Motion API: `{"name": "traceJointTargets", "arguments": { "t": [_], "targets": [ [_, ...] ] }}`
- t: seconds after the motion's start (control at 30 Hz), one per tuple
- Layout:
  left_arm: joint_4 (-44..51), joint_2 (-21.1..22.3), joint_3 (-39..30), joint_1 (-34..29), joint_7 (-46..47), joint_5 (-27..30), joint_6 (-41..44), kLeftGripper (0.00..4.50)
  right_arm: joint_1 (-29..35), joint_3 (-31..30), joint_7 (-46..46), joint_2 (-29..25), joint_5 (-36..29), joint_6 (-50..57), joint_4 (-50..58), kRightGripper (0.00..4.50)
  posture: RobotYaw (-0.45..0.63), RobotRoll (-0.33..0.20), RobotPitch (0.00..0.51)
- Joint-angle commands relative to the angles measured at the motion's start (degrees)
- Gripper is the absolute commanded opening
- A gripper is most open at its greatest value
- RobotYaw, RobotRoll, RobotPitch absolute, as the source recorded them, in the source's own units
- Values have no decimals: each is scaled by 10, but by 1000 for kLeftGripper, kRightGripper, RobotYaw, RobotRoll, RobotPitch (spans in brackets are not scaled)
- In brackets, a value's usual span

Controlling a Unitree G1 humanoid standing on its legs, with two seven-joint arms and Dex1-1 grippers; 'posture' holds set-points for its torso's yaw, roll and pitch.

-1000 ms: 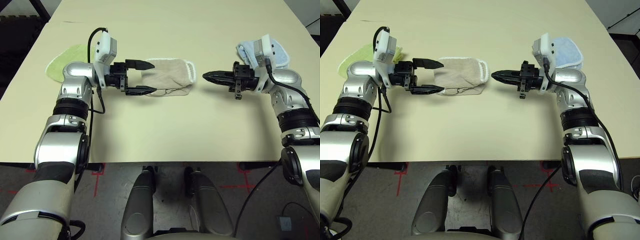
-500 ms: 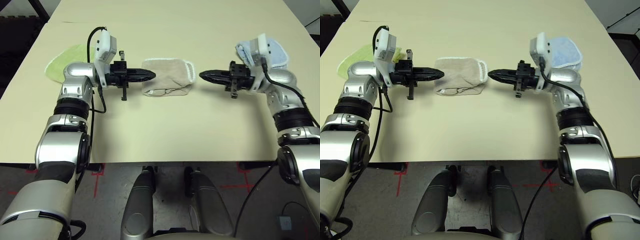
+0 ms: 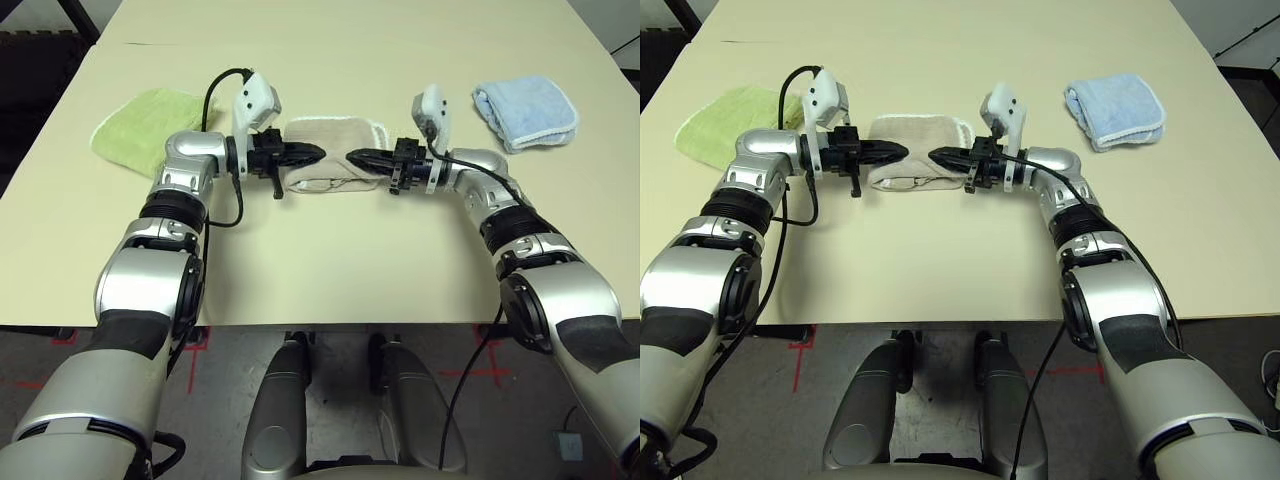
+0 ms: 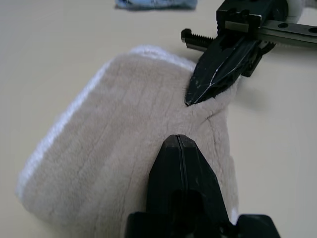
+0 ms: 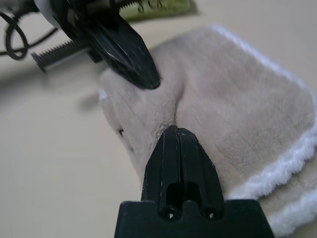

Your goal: Fold the towel and set it aside.

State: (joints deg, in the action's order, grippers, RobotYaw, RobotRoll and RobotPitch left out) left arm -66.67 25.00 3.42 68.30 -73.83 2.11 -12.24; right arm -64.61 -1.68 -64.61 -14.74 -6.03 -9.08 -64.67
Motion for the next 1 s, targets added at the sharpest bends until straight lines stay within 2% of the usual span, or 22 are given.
{"name": "traceJointTargets", "arguments": {
  "t": [0.03,0.27,0.6,0.67,0.8,1.0],
  "targets": [
    [-22,8,12,-23,10,-25,0,7,2,-7,33,-4,27,9,-31,0,55,0,250],
    [-34,29,12,-38,22,-46,-6,7,21,-7,43,-24,46,0,-38,0,45,0,249],
    [-40,47,0,-26,23,-46,-18,7,23,11,34,-59,31,-3,-24,0,27,0,249],
    [-36,40,-23,-16,17,-19,-8,7,15,25,30,-58,14,-2,-18,0,25,0,249],
    [-21,8,-115,35,18,76,65,7,-20,88,32,-38,-49,13,-1,0,32,0,251],
    [-18,-9,-131,55,60,80,81,7,-54,93,98,-1,-40,5,-13,0,39,0,249]
  ]
}}
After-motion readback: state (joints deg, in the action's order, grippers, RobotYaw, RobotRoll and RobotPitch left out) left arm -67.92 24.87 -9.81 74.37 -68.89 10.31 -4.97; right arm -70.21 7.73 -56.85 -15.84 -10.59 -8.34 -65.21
